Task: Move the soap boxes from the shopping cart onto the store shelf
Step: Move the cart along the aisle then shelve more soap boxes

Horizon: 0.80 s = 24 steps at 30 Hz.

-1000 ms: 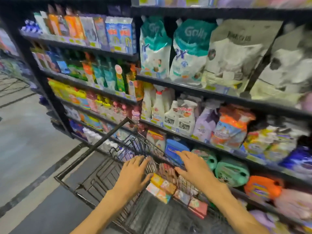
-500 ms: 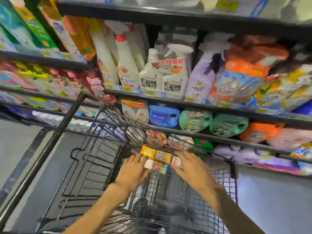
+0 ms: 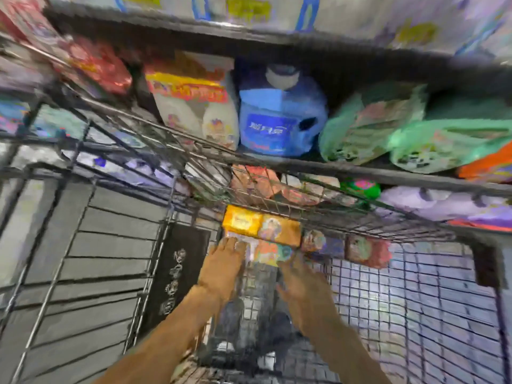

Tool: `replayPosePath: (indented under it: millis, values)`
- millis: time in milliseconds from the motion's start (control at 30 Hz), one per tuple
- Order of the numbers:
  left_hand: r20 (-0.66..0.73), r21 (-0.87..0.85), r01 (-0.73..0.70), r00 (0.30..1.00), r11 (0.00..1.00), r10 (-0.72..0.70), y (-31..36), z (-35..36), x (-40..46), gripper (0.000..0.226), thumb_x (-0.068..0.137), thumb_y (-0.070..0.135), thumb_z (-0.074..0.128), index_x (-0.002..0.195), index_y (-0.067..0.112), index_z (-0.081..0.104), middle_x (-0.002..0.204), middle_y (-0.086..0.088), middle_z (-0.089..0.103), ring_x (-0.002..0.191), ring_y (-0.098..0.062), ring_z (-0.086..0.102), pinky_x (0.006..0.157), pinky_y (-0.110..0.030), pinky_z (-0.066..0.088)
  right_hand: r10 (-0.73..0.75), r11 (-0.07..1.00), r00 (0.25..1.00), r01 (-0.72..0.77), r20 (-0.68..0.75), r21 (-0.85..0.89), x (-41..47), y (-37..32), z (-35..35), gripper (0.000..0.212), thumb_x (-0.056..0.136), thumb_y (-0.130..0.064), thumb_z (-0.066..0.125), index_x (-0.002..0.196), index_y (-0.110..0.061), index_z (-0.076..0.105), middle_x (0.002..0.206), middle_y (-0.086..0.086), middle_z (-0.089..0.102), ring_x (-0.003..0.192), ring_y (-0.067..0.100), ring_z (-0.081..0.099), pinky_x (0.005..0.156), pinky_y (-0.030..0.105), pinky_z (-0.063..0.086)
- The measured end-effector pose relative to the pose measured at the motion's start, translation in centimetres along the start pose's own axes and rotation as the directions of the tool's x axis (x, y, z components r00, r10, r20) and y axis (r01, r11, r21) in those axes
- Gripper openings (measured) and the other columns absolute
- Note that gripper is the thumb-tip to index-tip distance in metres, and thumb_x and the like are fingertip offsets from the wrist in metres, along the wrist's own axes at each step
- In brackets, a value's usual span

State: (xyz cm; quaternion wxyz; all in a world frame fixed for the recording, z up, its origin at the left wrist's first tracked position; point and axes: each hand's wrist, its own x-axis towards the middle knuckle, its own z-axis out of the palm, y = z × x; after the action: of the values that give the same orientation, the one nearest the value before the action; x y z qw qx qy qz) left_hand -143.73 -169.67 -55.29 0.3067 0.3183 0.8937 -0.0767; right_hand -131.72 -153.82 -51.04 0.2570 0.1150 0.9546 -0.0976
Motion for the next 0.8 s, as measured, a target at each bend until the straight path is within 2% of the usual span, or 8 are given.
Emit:
replayPosePath:
  millis: [133, 267, 367, 500, 667, 733, 800]
  values:
    - [-0.054, 0.005, 0.013, 0.998, 1.0, -0.013, -0.5, 2.9, 2.2, 0.061, 0.089, 0.005, 0.045, 0.147, 0.014, 0.026, 0.147, -0.009, 0.036, 0.133, -0.028, 0.038, 0.101, -0.041, 0.038, -0.03, 0.989, 0.998, 0.038, -0.062, 0.144, 0.9, -0.5, 2.2, 0.043, 0.089, -0.033, 0.065, 0.129, -0.022, 0.057, 0.117, -0.003, 0.063, 0.102, 0.021, 0.062, 0.08, 0.035, 0.054]
    - [-0.08, -0.023, -0.004, 0.997, 1.0, 0.003, -0.7, 3.8, 2.9, 0.086, 0.075, -0.004, 0.062, 0.148, 0.015, 0.02, 0.147, -0.007, 0.029, 0.131, -0.027, 0.034, 0.098, -0.039, 0.041, -0.003, 0.989, 0.997, 0.014, -0.074, 0.148, 0.9, -0.5, 3.8, 0.038, 0.079, -0.03, 0.077, 0.113, -0.02, 0.065, 0.097, -0.004, 0.068, 0.082, 0.016, 0.066, 0.066, 0.031, 0.056]
    - [-0.133, -0.066, 0.009, 0.991, 0.998, -0.018, -0.7, 3.6, 3.3, 0.083, 0.073, -0.004, 0.064, 0.144, 0.017, 0.025, 0.139, -0.004, 0.033, 0.123, -0.025, 0.037, 0.087, -0.036, 0.048, 0.015, 0.988, 0.998, -0.005, -0.063, 0.156, 1.1, 0.0, 5.1, 0.031, 0.083, -0.03, 0.071, 0.11, -0.016, 0.066, 0.099, 0.0, 0.068, 0.085, 0.021, 0.066, 0.07, 0.037, 0.058]
    - [-0.128, -0.052, 0.001, 0.992, 0.999, -0.008, -0.7, 3.9, 4.1, 0.081, 0.074, -0.001, 0.065, 0.143, 0.017, 0.028, 0.138, -0.004, 0.033, 0.123, -0.027, 0.036, 0.093, -0.038, 0.041, 0.01, 0.987, 1.0, -0.006, -0.022, 0.162, 1.5, 0.3, 5.7, 0.039, 0.094, -0.034, 0.055, 0.129, -0.018, 0.055, 0.121, 0.001, 0.061, 0.105, 0.022, 0.06, 0.085, 0.039, 0.054]
    - [-0.169, -0.064, 0.011, 0.985, 0.998, -0.022, -1.0, 3.9, 3.9, 0.07, 0.069, -0.003, 0.067, 0.131, 0.016, 0.04, 0.131, -0.008, 0.038, 0.122, -0.029, 0.038, 0.095, -0.038, 0.038, 0.063, 0.992, 0.994, -0.052, -0.09, 0.118, 3.3, -0.3, 6.1, 0.049, 0.083, -0.023, 0.074, 0.128, -0.013, 0.056, 0.124, 0.007, 0.061, 0.104, 0.025, 0.064, 0.078, 0.036, 0.058]
    - [-0.166, -0.072, 0.004, 0.986, 0.997, -0.016, -0.9, 4.2, 3.5, 0.067, 0.073, -0.004, 0.064, 0.132, 0.014, 0.037, 0.136, -0.008, 0.038, 0.125, -0.029, 0.037, 0.098, -0.037, 0.039, 0.076, 0.99, 0.99, -0.061, -0.116, 0.126, 4.2, -0.7, 6.1, 0.058, 0.077, -0.015, 0.078, 0.13, -0.013, 0.053, 0.129, 0.008, 0.057, 0.111, 0.027, 0.061, 0.078, 0.038, 0.06]
    - [-0.174, -0.072, 0.008, 0.985, 0.997, -0.021, -0.8, 4.5, 3.3, 0.065, 0.075, -0.002, 0.063, 0.131, 0.015, 0.036, 0.136, -0.006, 0.039, 0.123, -0.027, 0.039, 0.097, -0.035, 0.039, 0.067, 0.991, 0.992, -0.054, -0.106, 0.122, 4.9, -1.1, 6.1, 0.065, 0.074, -0.006, 0.077, 0.132, -0.013, 0.05, 0.134, 0.008, 0.051, 0.121, 0.028, 0.054, 0.085, 0.042, 0.058]
